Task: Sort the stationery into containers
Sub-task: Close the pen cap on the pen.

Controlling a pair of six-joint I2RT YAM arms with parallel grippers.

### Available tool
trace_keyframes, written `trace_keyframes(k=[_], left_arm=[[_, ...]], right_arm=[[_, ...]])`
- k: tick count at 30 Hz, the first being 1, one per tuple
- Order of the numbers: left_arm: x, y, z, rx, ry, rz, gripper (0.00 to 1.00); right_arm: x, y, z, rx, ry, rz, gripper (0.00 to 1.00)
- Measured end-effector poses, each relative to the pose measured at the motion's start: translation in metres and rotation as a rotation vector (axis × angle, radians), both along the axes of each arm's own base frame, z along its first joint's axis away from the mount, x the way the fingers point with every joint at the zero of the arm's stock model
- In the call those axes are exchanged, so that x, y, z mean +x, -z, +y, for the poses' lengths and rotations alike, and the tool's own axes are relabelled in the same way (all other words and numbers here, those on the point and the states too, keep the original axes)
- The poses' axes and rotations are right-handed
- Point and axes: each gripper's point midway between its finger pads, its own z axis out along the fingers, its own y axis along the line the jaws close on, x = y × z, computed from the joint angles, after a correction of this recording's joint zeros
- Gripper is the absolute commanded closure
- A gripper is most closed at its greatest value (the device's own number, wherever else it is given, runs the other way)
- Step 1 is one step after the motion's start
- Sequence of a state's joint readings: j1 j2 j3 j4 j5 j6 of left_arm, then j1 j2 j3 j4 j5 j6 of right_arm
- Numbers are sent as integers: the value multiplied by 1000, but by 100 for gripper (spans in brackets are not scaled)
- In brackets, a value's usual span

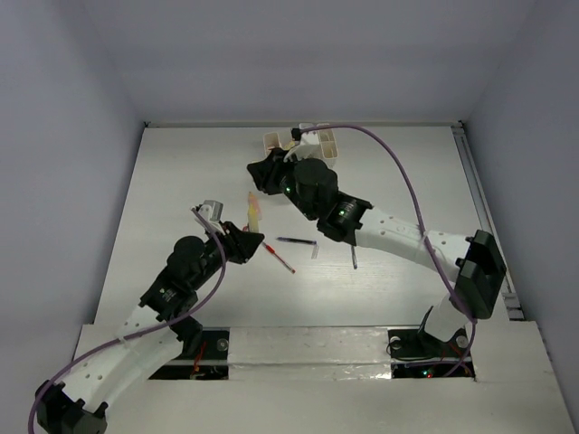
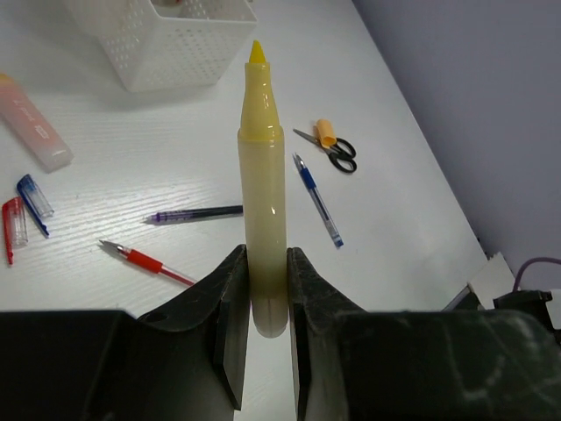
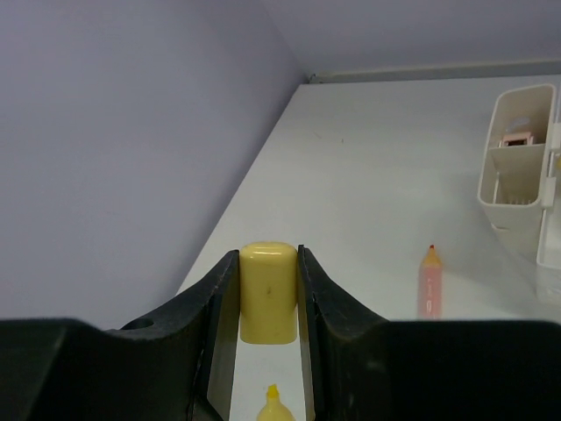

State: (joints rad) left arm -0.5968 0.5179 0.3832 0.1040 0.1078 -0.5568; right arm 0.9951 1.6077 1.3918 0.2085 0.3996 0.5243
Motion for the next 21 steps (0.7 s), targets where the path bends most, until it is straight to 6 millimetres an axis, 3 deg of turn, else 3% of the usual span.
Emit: trace_keyframes(k=[13, 21], left_arm=[[9, -5, 5, 7, -46, -34, 100], [11, -3, 6, 12, -60, -31, 100]], right_arm=[[0, 43, 27, -42, -73, 102, 100], [-2, 49, 30, -47, -87, 117, 100]])
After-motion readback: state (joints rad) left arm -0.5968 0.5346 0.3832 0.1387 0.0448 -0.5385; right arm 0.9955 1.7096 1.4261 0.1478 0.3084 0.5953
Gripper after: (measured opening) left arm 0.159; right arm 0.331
